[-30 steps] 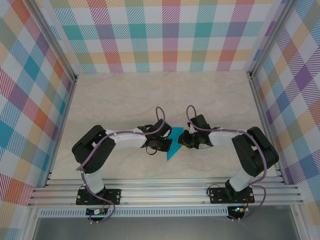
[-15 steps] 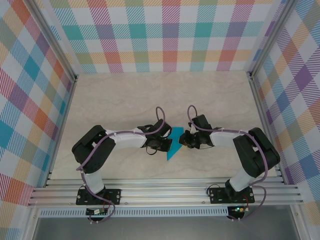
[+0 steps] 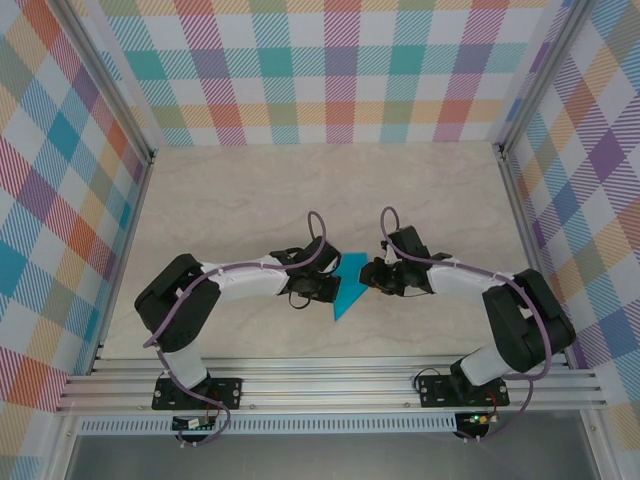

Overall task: Fold a paper plane with a square sheet of paper (pick it up from the middle)
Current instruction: Fourth fold the wing at the center of the table.

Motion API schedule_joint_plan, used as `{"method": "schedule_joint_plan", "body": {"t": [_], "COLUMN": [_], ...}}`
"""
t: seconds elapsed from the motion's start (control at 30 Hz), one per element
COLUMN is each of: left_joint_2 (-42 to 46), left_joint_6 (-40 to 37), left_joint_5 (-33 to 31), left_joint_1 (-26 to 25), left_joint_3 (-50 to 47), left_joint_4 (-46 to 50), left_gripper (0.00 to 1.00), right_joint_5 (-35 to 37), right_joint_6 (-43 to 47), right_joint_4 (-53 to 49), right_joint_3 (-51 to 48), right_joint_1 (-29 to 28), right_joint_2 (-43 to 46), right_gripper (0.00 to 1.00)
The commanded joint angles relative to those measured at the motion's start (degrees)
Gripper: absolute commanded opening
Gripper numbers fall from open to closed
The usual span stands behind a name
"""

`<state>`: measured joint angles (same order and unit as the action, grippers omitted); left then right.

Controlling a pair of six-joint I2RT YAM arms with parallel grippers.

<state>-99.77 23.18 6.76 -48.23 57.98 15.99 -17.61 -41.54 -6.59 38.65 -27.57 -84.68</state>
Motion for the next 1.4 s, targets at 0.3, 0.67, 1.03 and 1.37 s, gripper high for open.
{"method": "schedule_joint_plan", "body": {"t": [0.3, 0.67, 1.03, 1.37], "left_joint_2": [-1.5, -3.8, -5.5, -4.3], "left_joint_6": [-0.3, 0.1, 0.0, 0.3], "left_joint_5": [1.7, -1.9, -1.3, -1.7], "left_joint_1": [0.5, 0.5, 0.4, 0.5], "left_joint_3": [5.0, 4.3, 4.2, 3.6], "left_joint_4": [1.0, 1.9, 1.7, 1.3], "left_gripper": [0.06, 0.04, 0.04, 0.05], "right_joint_5": [-2.1, -4.6, -9.6, -11.1], "right_joint_6": [-2.0, -2.8, -1.0, 5.0], "right_joint_4": [1.0, 3.7, 6.5, 3.2], "right_joint_3": [-2.9, -2.2, -0.6, 2.4], "right_joint_1": [0.8, 0.9, 0.8, 0.8], "right_joint_2": [2.6, -1.5, -4.1, -7.5], "right_gripper": [0.48, 0.51, 0.41, 0.27]}}
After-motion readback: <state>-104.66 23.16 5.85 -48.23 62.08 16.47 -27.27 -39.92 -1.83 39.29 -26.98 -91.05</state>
